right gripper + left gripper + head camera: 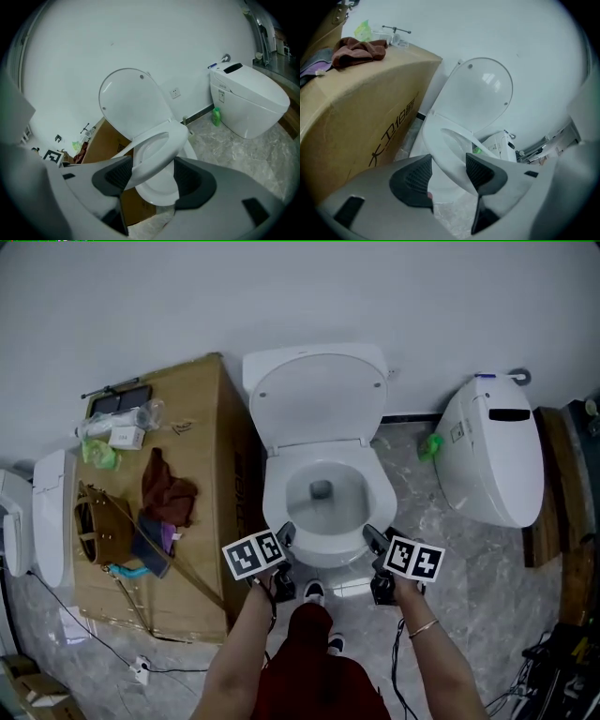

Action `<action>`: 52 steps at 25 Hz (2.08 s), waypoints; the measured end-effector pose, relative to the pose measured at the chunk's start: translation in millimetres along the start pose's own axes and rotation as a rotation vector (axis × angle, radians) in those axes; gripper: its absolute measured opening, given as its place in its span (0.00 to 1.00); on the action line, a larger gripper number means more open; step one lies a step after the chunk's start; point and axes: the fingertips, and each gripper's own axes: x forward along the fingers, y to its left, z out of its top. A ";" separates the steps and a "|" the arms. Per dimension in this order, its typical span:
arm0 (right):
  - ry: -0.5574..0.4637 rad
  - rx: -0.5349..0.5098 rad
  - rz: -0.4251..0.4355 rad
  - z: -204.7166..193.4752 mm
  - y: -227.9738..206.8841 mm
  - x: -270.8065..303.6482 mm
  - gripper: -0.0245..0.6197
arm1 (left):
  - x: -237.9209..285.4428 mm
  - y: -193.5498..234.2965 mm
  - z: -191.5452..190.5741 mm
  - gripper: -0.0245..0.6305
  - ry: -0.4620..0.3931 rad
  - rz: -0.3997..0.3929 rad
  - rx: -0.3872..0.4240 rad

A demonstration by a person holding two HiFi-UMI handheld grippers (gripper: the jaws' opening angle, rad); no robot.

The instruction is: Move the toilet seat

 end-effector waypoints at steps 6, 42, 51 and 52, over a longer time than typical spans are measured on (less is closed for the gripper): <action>-0.050 0.027 0.032 28.3 14.8 -8.3 0.46 | -9.4 -14.4 22.9 0.37 -0.028 -0.006 -0.034; -0.299 0.271 0.194 179.4 83.9 -16.6 0.48 | -28.0 -67.3 161.7 0.41 -0.276 -0.049 -0.402; -0.338 0.271 0.251 208.5 98.2 -12.3 0.48 | -27.1 -75.0 193.7 0.42 -0.374 -0.067 -0.501; -0.347 0.268 0.260 212.0 99.8 -11.8 0.48 | -26.9 -76.1 197.3 0.42 -0.386 -0.073 -0.510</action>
